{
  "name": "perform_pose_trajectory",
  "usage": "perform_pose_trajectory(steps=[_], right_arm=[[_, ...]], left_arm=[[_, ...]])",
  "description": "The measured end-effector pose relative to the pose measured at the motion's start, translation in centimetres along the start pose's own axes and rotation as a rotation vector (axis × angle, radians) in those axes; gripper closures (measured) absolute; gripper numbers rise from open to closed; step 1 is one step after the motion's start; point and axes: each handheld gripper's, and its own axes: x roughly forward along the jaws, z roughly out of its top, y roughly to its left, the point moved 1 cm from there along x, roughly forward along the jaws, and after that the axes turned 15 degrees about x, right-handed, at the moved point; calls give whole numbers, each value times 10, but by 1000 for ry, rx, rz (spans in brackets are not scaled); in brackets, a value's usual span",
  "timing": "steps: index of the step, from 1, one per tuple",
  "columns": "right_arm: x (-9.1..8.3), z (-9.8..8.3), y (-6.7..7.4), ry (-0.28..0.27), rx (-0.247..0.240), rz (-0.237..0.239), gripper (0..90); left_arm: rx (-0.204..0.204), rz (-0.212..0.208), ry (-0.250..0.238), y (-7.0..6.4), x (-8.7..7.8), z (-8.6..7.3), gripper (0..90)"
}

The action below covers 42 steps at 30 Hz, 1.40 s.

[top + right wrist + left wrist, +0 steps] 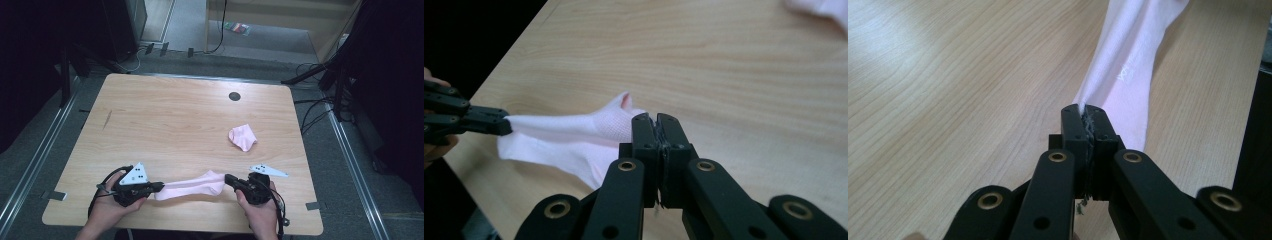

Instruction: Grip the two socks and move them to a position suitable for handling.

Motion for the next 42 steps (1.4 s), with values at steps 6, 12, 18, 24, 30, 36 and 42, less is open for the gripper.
perform_pose_trajectory(steps=[6, 12, 18, 24, 30, 36, 42], right_arm=[[21, -14, -9, 114, 3, -42, 813], [12, -15, -8, -32, -54, -103, 640], [28, -26, 0, 9, -148, -118, 767], [46, -37, 3, 65, -210, -147, 792], [53, -35, 3, 34, -262, -180, 809], [50, -33, 2, 31, -243, -150, 668], [49, -38, 12, 12, -231, -97, 776]], left_arm=[[-6, 67, -4, -1, 15, -4, 682], [-157, 140, -144, 4, -1, -1, 617], [-62, 104, -12, -17, 31, 4, 752], [-31, 73, 58, -24, 43, -2, 795], [-58, -8, 37, -22, 38, -8, 822], [-24, 57, -35, -24, 31, -6, 801], [-151, 120, -130, -15, 34, 0, 900]])
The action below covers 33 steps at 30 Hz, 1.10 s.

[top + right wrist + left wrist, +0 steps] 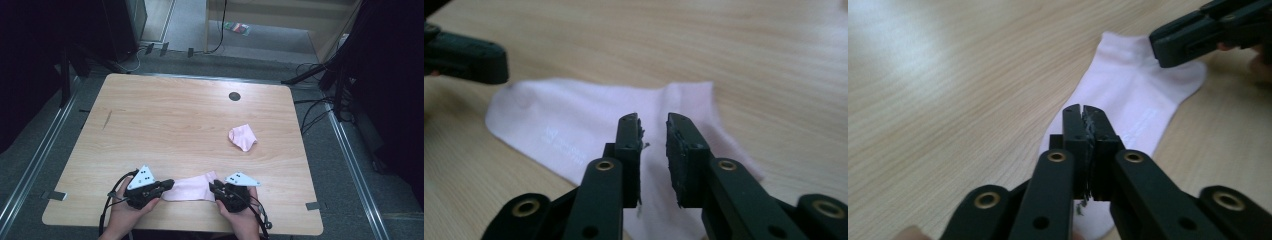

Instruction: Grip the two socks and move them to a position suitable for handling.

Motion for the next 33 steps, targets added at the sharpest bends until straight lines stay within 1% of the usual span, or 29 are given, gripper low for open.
perform_pose_trajectory(steps=[1, 2, 3, 4, 6, 7, 8, 9, 10, 11, 13, 14, 16, 17, 19, 20, 21, 22, 23, 24, 25, 26, 27, 28, 29, 30, 31, 32, 33], right_arm=[[0, 0, 0, 0, 0, 0, 776], [5, -3, 0, 27, -7, -18, 799], [5, -3, 0, 27, -7, -18, 799], [7, -6, -2, 35, 5, -18, 822], [6, -5, -3, 43, 14, -14, 825], [6, -5, -4, 46, 18, -13, 825], [6, -5, -4, 49, 24, -13, 825], [5, -5, -4, 52, 27, -12, 825], [5, -5, -4, 55, 23, -11, 830], [5, -5, -4, 55, 20, -14, 839], [5, -6, -4, 52, 15, -18, 855], [5, -6, -4, 47, 6, -23, 863], [5, -6, -4, 44, -23, -32, 886], [5, -6, -4, 44, -23, -32, 886], [4, -6, -5, 48, -20, -29, 900], [4, -6, -6, 48, -17, -23, 900], [4, -6, -6, 48, -17, -23, 900], [4, -6, -6, 48, -20, -25, 900], [4, -6, -6, 48, -20, -25, 900], [4, -6, -5, 47, -22, -27, 900], [4, -4, -6, 73, 10, 2, 868], [3, -4, -6, 74, 11, 12, 844], [3, -4, -6, 74, 11, 12, 844], [-1, 0, -4, 41, -6, 32, 813], [-4, 3, -4, 25, -4, 52, 803], [-4, 3, -4, 25, -4, 52, 803], [-11, 11, -3, -9, -12, 56, 779], [-11, 11, -3, -9, -12, 56, 779], [-15, 18, -5, -31, -23, 41, 746]], left_arm=[[-3, -3, 20, 0, 3, 0, 900], [-4, -22, 70, -1, 11, -2, 900], [-4, -22, 70, -1, 11, -2, 900], [-4, -49, 98, -3, 15, -4, 900], [5, -48, 114, -4, 14, -4, 900], [12, -53, 117, -4, 14, -4, 900], [21, -43, 123, -4, 13, -5, 900], [18, -28, 129, -3, 12, -6, 896], [3, -25, 127, -1, 11, -8, 884], [-10, -39, 122, 1, 10, -10, 889], [-20, -49, 117, 4, 9, -12, 892], [-17, -45, 119, 4, 9, -12, 895], [-9, -23, 125, 4, 8, -12, 900], [-9, -23, 125, 4, 8, -12, 900], [-24, 0, 126, 6, 7, -12, 900], [-44, -4, 121, 9, 6, -14, 900], [-44, -4, 121, 9, 6, -14, 900], [-59, 3, 119, 10, 6, -15, 900], [-69, -5, 117, 12, 5, -15, 900], [-76, -6, 113, 12, 5, -15, 900], [-81, -18, 98, 11, 5, -16, 858], [-87, -27, 86, 12, 4, -16, 821], [-87, -27, 86, 12, 4, -16, 774], [-96, -43, 33, 13, 0, -17, 720], [-97, -45, 8, 15, -2, -17, 684], [-97, -45, 8, 15, -2, -17, 659], [-100, -42, -13, 16, -5, -17, 637], [-118, -42, -47, 18, -8, -17, 637], [-150, -30, -100, 25, -15, -17, 593]])
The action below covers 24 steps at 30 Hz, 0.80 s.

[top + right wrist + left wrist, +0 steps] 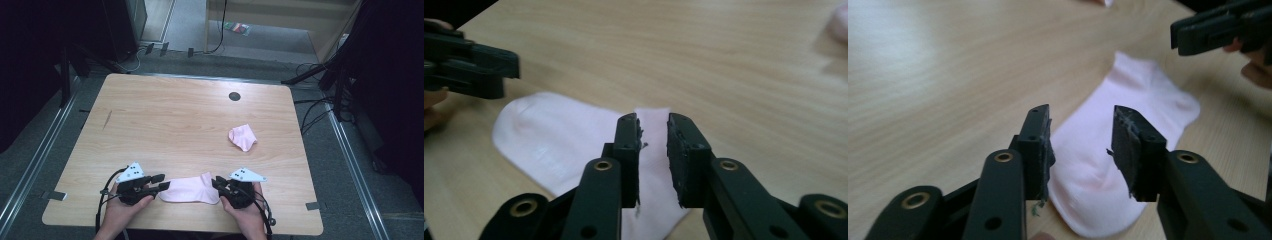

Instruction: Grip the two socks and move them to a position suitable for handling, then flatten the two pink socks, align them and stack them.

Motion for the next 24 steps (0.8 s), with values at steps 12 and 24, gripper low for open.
perform_pose_trajectory(steps=[12, 24], right_arm=[[2, 56, -41, -188, 15, -219, 475], [52, 111, -82, -129, 60, -388, 454]], left_arm=[[-132, 270, -54, 42, -29, -5, 159], [-154, 386, -15, 58, -33, -19, 167]])
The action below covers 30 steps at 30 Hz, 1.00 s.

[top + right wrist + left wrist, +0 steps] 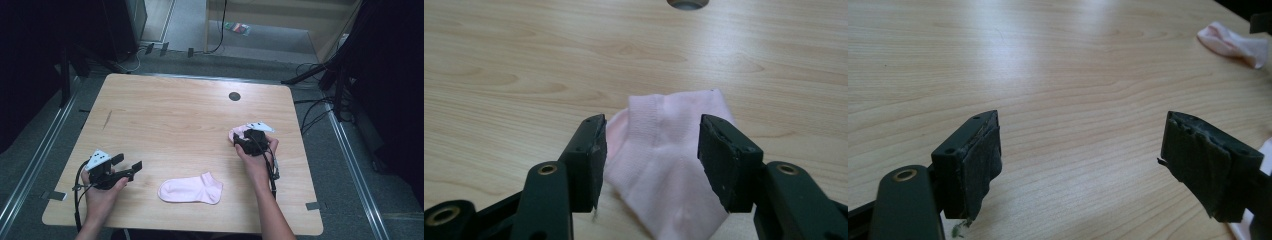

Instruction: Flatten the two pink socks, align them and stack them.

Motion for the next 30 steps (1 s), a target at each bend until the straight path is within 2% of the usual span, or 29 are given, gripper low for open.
perform_pose_trajectory(steps=[2, 3, 4, 5, 7, 9, 10, 11, 12, 13, 14, 16, 20, 21, 23, 25, 26, 30], right_arm=[[13, 1, -1, 27, -16, -40, 402], [13, 1, -1, 27, -16, -40, 402], [24, 0, -3, 55, -17, -73, 366], [24, 0, -3, 55, -17, -73, 366], [36, -5, -6, 86, -27, -106, 326], [39, -7, -7, 70, -12, -102, 334], [38, -8, -7, 68, -12, -102, 377], [37, -10, -6, 55, -12, -97, 458], [37, -10, -6, 55, -12, -97, 458], [35, -14, -4, 32, -37, -78, 678], [34, -14, -3, 31, -40, -80, 737], [33, -13, -4, 47, -59, -83, 783], [29, -9, -5, 63, -64, -101, 798], [20, -6, -1, 26, -41, -69, 800], [17, -4, 3, 12, -30, -56, 800], [1, -1, 22, -31, -39, -4, 799], [1, -1, 22, -31, -39, -4, 799], [-11, -6, 54, -26, -72, 46, 799]], left_arm=[[9, -8, 15, -1, 2, 0, 167], [3, -6, 15, -1, 2, 0, 167], [-13, -11, 18, 0, 3, 0, 169], [-13, -11, 18, 0, 3, 0, 169], [-23, -18, 20, 2, 2, -1, 169], [-27, -20, 20, 2, 2, -1, 170], [-29, -21, 21, 2, 2, -2, 171], [-30, -20, 23, 2, 3, -2, 172], [-30, -20, 23, 2, 3, -2, 175], [-32, -22, 25, 2, 3, -1, 184], [-32, -22, 25, 2, 3, -1, 189], [-33, -22, 27, 2, 3, -1, 191], [-38, -23, 21, 3, 3, -1, 192], [-45, -25, 19, 4, 3, -1, 192], [-50, -24, 21, 4, 3, -1, 192], [-48, -26, 23, 4, 4, -1, 202], [-48, -26, 23, 4, 4, -1, 208], [-29, -32, 22, 3, 4, 0, 241]])
